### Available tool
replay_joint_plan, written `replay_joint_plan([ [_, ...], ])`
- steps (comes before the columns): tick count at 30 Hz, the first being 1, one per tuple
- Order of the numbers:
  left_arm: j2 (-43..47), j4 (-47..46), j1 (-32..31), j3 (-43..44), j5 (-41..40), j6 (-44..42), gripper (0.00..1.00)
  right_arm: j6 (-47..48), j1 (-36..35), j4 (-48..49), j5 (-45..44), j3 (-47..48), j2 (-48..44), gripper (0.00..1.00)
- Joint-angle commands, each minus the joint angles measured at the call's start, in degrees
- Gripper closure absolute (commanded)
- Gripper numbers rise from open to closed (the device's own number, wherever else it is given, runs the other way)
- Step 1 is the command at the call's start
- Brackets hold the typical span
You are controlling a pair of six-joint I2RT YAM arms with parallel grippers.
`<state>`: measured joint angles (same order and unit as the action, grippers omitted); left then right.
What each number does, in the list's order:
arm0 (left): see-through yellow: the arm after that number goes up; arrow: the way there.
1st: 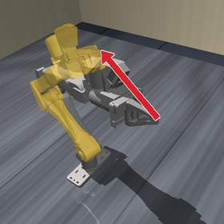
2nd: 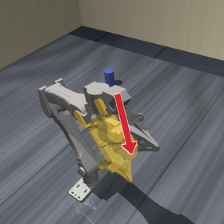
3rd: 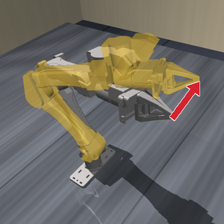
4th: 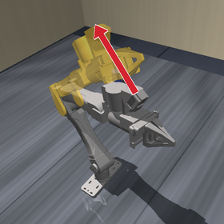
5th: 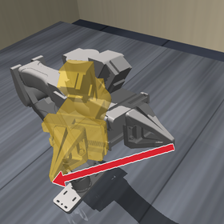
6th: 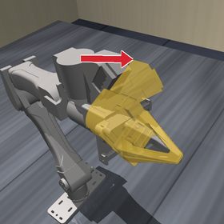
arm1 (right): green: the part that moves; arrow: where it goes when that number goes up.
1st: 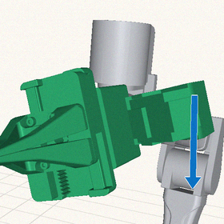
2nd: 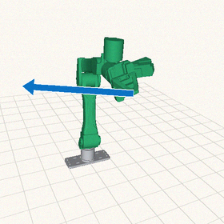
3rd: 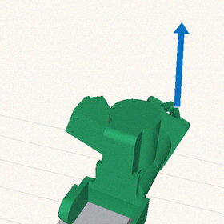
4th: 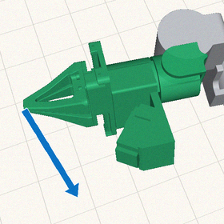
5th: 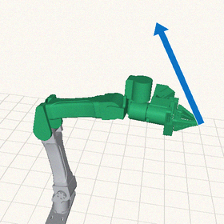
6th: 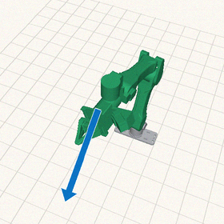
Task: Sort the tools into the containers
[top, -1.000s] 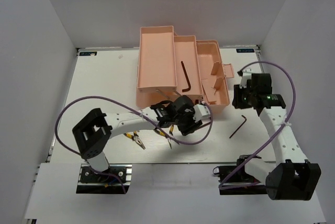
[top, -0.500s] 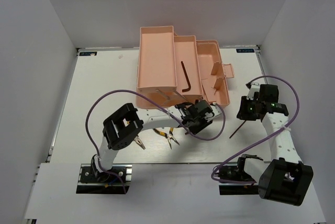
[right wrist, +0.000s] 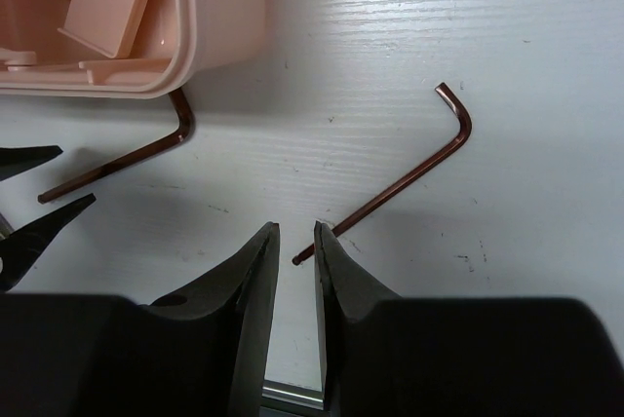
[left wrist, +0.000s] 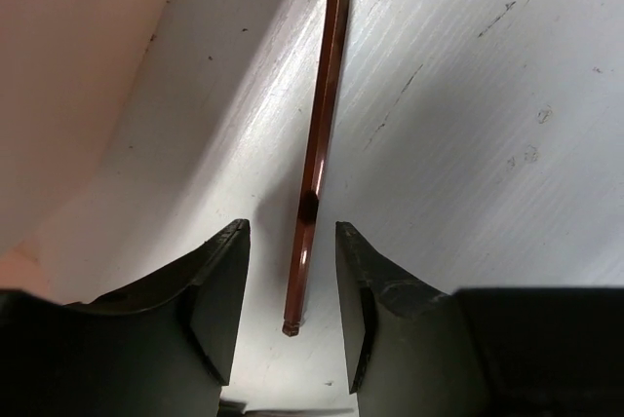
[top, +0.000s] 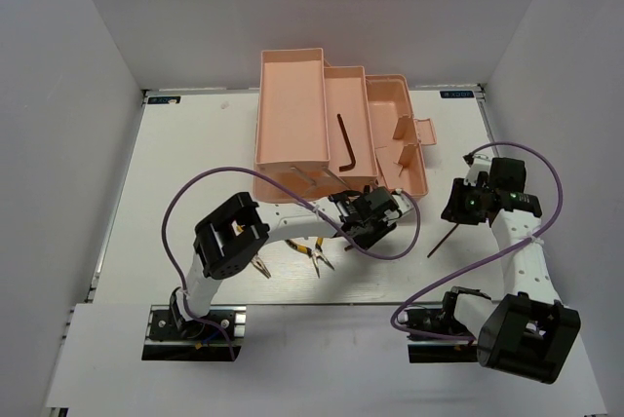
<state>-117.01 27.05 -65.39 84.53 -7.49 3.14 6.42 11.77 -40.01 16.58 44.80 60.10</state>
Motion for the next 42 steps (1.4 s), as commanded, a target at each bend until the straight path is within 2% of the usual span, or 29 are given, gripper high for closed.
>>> replay_joint_plan([
  [1, -1.28, 1.25, -0.27, 1.95, 1.59, 0.73, 0.49, 0.00, 0.71, 0.55, 1.79, -0.15, -0.24, 0.73],
  [11, -3.22, 3.01, -0.27, 3.01, 3.27, 0.73, 0.55, 0.09, 1.94, 0.46, 3.72, -0.32, -0.24, 0.67],
  [17, -3.75, 4.94, -0.80, 2.40, 3.27, 0.73, 0.71, 0.09, 2.73, 0.19, 4.43, -0.41, -0.59, 0.67],
  [19, -3.75, 4.94, -0.80, 1.78, 3.79, 0.73, 0.82, 0.35, 2.91, 0.11, 4.69, -0.41, -0.51, 0.67],
  [20, -3.23, 5.47, -0.80, 1.78, 3.79, 0.73, 0.84, 0.53, 2.82, 0.02, 4.78, -0.50, -0.51, 0.63],
  [21, -3.22, 5.47, -0.80, 1.78, 4.32, 0.73, 0.87, 0.70, 2.99, -0.07, 4.95, -0.50, -0.59, 0.50],
  [22, -1.92, 5.47, -0.80, 1.78, 4.32, 0.21, 0.89, 0.97, 3.26, -0.16, 5.22, -0.59, -0.68, 0.43],
  [25, 0.55, 5.47, -1.32, 1.78, 6.78, -0.41, 0.95, 1.67, 4.14, -0.68, 5.04, -0.67, -0.59, 0.30],
  [30, 6.35, 4.42, -1.32, 3.10, 9.60, -0.94, 1.00, 1.76, 5.89, -1.04, 4.16, -0.76, -1.47, 0.31],
  [42, 15.23, 4.94, -0.18, 13.36, 12.50, -1.47, 1.00, 1.58, 8.36, -1.39, 6.18, -0.94, -2.53, 0.32],
])
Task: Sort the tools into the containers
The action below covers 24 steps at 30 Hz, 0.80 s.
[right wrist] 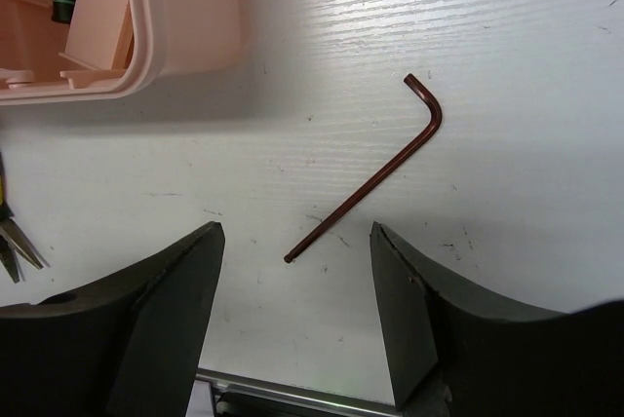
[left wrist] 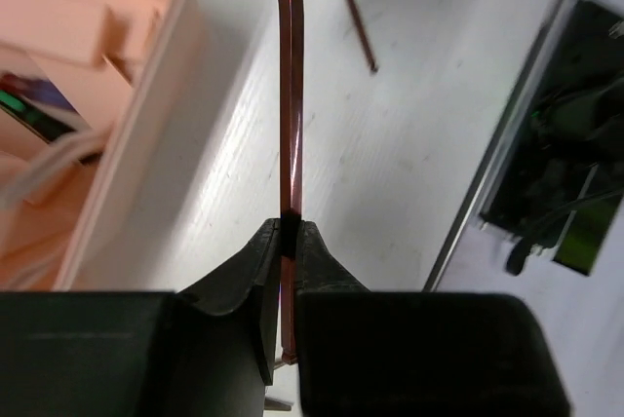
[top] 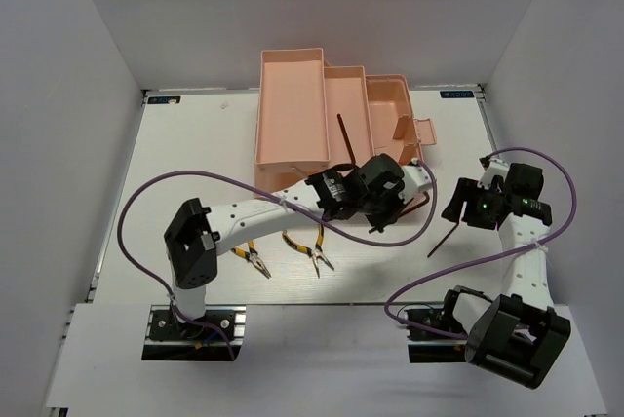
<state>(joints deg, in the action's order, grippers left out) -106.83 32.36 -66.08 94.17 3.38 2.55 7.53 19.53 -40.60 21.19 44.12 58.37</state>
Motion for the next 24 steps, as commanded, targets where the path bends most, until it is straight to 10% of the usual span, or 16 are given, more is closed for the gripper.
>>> replay_joint_plan([
  [1, 5.05, -0.37, 0.52, 4.44, 1.63, -0.88, 1.00, 0.64, 0.68, -0.80, 1.66, -0.26, -0.89, 0.32],
  [10, 3.12, -2.46, 4.29, 12.26, -14.25, -0.97, 1.00, 2.40, 1.04, -1.41, 3.50, -0.44, -0.80, 0.51],
  [15, -3.10, -4.15, 11.84, 18.76, -18.93, 0.96, 1.00, 3.54, 1.04, -2.29, 4.56, -0.44, -0.10, 1.00],
  [24, -15.23, -1.08, 20.29, 32.03, -21.04, 3.25, 1.00, 3.81, 0.95, -2.29, 5.00, -0.61, 0.17, 0.98],
])
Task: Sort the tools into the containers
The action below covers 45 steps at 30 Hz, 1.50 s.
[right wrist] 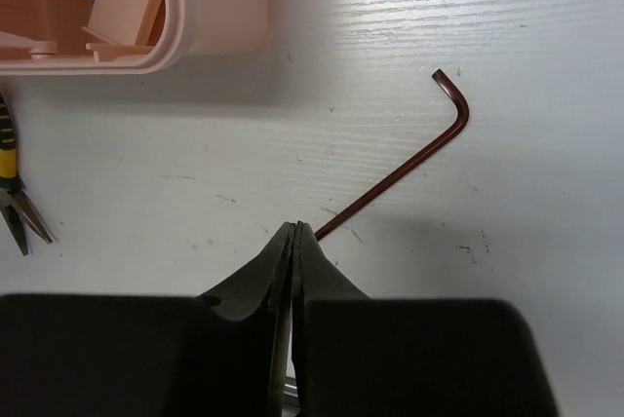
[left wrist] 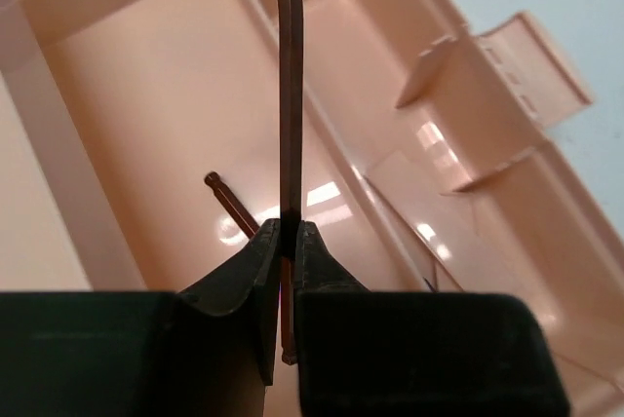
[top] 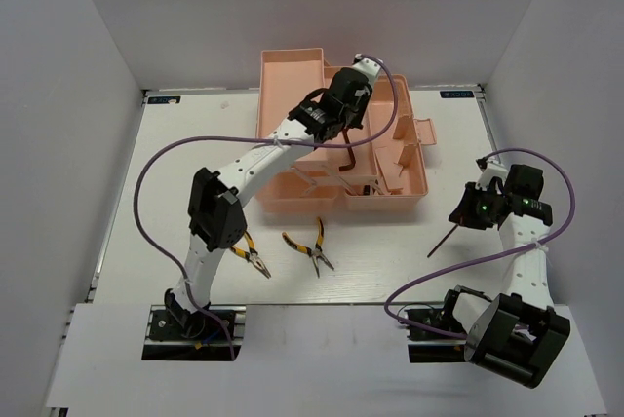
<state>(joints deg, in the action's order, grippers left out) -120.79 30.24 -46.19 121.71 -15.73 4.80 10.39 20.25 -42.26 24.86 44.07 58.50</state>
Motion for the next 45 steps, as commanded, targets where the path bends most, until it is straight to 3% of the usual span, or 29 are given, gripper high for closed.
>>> replay_joint_plan([
  [1, -2.24, 1.05, 1.36, 5.28, -1.94, 1.53, 1.00, 1.03, 0.14, -0.54, 1.33, -0.48, 0.12, 0.95],
  [3, -3.65, 1.05, 2.15, 6.69, -1.07, 1.53, 1.00, 0.94, 0.23, -0.72, 1.42, -0.48, 0.12, 0.86],
  [6, -5.41, 1.05, 2.69, 7.40, 0.35, 2.06, 0.88, 1.03, 0.23, -0.63, 1.42, -0.66, 0.12, 0.73],
  [9, -6.12, 1.67, 3.22, 8.81, 1.84, 2.06, 0.54, 0.94, 0.23, -0.63, 1.33, -0.57, 0.65, 0.67],
  [12, -6.65, 1.67, 3.22, 9.42, 3.07, 2.06, 0.39, 1.12, 0.23, -0.37, 1.24, -0.66, 1.00, 0.63],
  [17, -2.88, 1.67, 3.22, 9.17, 5.96, 1.36, 0.36, 0.07, 0.23, -0.45, -0.69, -1.10, 3.98, 0.64],
  [19, 2.56, 1.67, 2.61, 6.45, 8.07, 0.57, 0.49, -0.98, 0.05, -0.19, -3.14, -1.45, 5.30, 0.64],
  [22, 16.08, -3.07, 1.90, -8.02, 12.73, -0.05, 0.69, -2.47, -0.12, 0.16, -8.32, -1.19, 7.59, 0.68],
  [25, 29.93, -4.31, 1.90, -28.20, 16.16, 0.82, 0.69, -4.06, -0.30, 0.69, -10.53, -1.36, 10.49, 0.69],
  [27, 37.00, -7.38, 1.90, -41.90, 18.61, 1.35, 0.53, -5.03, -0.65, 0.95, -11.23, -1.36, 11.72, 0.69],
  [29, 45.59, -8.96, 1.37, -49.43, 20.90, 1.35, 0.32, -6.52, -0.91, 1.83, -11.68, -0.84, 14.08, 0.67],
  [31, 49.93, -8.97, 1.37, -57.00, 22.22, 0.57, 0.23, -7.83, -1.44, 2.70, -13.00, -0.05, 15.85, 0.66],
  [36, 60.30, -11.17, 1.37, -65.97, 24.52, -2.16, 0.18, -9.95, -2.93, 4.21, -15.54, 1.80, 21.74, 0.66],
  [45, 64.89, -11.87, 2.51, -69.59, 26.98, -4.97, 0.17, -13.91, -6.27, 7.98, -19.58, 4.35, 28.24, 0.64],
])
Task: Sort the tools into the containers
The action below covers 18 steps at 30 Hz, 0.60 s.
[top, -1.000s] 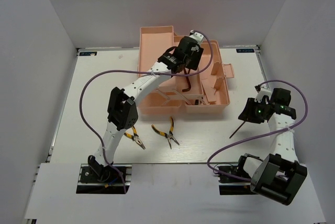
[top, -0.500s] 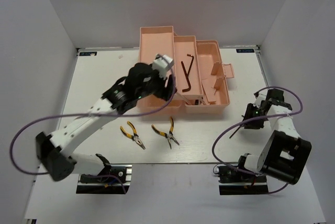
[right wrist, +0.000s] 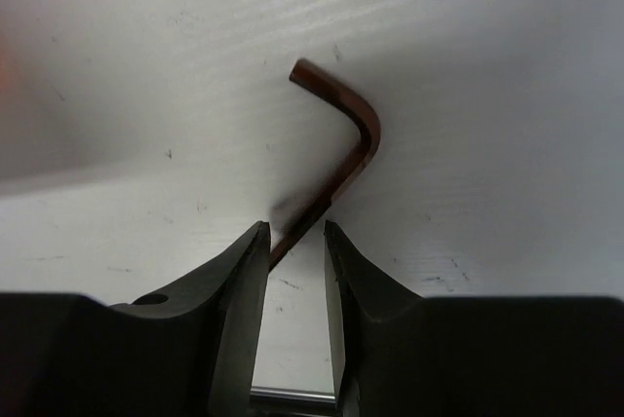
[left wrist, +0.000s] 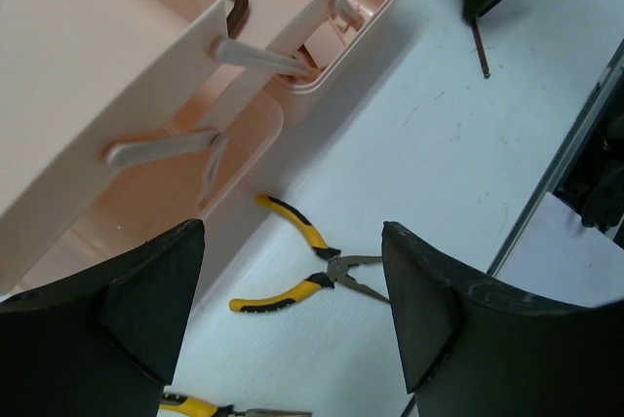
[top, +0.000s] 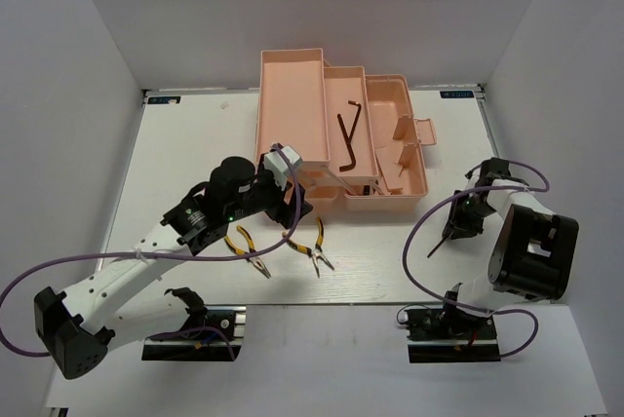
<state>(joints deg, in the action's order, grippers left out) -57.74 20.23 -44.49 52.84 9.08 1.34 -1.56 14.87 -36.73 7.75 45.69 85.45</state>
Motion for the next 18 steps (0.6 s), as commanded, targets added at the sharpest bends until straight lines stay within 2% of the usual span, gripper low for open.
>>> replay_joint_plan([
  [1, 1.84, -1.86, 0.81, -1.33, 2.69, -1.52, 0.17, -2.13, -1.07, 2.37, -3.34, 3.00, 1.65, 0.64],
  [9, 3.59, -1.86, 0.81, -2.48, 3.31, -2.05, 0.17, -3.27, -2.92, 3.07, -11.88, 2.83, 6.13, 0.68],
  [16, 3.59, -1.86, 0.81, -2.48, 3.31, -2.05, 0.17, -3.89, -4.06, 2.45, -10.65, 3.88, 10.78, 0.85],
  [18, 3.07, -1.86, 0.81, -2.48, 3.31, -2.05, 0.17, -3.97, -4.41, 2.37, -9.86, 4.32, 11.49, 0.86],
])
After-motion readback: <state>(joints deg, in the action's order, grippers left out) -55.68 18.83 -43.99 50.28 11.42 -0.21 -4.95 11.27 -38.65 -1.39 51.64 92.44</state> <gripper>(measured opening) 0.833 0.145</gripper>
